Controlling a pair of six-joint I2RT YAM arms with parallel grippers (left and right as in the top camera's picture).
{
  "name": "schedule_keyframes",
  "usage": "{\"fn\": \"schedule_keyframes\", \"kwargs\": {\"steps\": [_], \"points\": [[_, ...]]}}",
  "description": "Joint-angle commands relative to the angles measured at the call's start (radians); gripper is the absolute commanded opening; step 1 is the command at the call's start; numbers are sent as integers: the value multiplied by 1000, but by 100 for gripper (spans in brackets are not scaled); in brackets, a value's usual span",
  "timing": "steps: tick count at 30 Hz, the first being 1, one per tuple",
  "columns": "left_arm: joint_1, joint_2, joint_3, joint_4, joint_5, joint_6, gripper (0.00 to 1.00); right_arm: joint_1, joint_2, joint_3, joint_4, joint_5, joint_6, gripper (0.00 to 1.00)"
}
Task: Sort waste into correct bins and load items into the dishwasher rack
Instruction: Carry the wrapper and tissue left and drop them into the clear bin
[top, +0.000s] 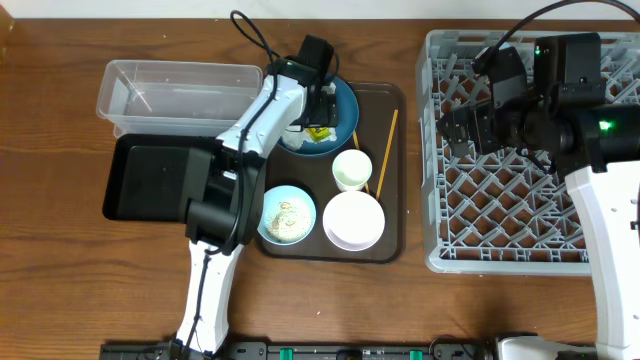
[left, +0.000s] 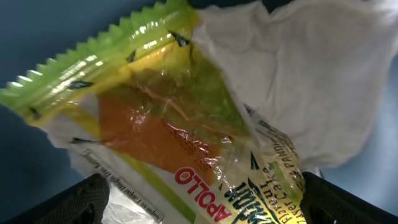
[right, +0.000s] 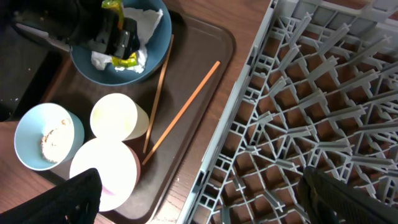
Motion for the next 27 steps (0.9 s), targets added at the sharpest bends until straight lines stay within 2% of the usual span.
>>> {"fn": "schedule_keyframes", "kwargs": {"steps": [1, 4, 6, 11, 18, 19, 27], "points": [[-1, -9, 3, -2, -8, -17, 99, 16, 2, 19, 2, -10, 14, 99], [-5, -8, -11, 0, -8, -16, 96, 16, 2, 19, 2, -10, 14, 99], [-5, -8, -28, 7, -8, -16, 88, 16, 2, 19, 2, -10, 14, 98], [-5, -8, -51, 21, -8, -17, 59, 16, 2, 19, 3, -10, 14, 98], [-5, -9, -45, 19, 8, -16, 12, 16, 2, 19, 3, -10, 14, 96], [-5, -12, -39, 16, 20, -16, 8, 16, 2, 19, 3, -10, 14, 96], [0, -171, 12, -44, 45, -16, 6, 16, 2, 19, 3, -10, 14, 95]]}}
